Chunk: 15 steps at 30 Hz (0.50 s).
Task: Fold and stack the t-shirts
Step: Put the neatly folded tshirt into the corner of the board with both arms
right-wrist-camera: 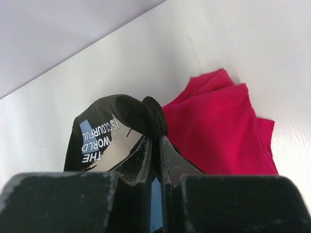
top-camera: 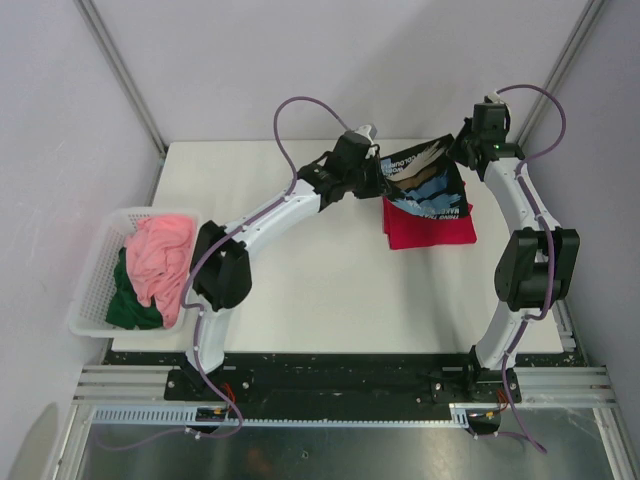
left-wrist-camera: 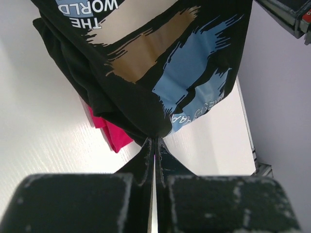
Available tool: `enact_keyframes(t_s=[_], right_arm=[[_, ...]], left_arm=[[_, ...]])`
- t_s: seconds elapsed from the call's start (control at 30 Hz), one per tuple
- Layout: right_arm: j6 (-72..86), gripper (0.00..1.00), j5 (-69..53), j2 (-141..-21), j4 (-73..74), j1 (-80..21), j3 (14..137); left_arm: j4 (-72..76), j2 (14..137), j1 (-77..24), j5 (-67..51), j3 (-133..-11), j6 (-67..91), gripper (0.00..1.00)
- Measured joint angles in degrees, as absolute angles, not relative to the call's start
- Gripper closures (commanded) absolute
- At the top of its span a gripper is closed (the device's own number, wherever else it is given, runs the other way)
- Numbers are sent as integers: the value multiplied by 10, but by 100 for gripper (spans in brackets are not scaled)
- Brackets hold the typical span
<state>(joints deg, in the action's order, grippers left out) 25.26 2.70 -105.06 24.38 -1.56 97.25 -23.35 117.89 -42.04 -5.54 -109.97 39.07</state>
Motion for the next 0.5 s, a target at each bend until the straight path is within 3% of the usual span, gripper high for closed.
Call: enact_keyframes(t_s=[0.5], right_arm=[[258, 100, -5, -1094, 239, 38, 988]], left_arm=[[-249, 1258, -420, -69, -1179, 392, 100]])
